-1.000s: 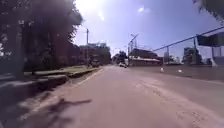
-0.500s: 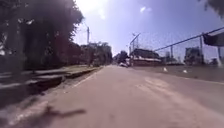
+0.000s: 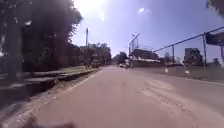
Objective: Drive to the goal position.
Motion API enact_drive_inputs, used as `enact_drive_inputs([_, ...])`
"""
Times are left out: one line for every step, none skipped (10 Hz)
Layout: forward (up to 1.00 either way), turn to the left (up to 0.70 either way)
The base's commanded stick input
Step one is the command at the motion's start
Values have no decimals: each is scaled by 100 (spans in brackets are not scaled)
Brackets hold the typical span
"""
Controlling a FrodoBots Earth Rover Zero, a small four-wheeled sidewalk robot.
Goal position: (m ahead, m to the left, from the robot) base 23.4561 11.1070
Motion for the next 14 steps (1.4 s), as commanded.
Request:
enact_drive_inputs([70,0])
enact_drive_inputs([70,0])
enact_drive_inputs([70,0])
enact_drive_inputs([70,0])
enact_drive_inputs([70,0])
enact_drive_inputs([70,0])
enact_drive_inputs([70,0])
enact_drive_inputs([70,0])
enact_drive_inputs([70,0])
enact_drive_inputs([70,0])
enact_drive_inputs([70,0])
enact_drive_inputs([70,0])
enact_drive_inputs([70,0])
enact_drive_inputs([70,0])
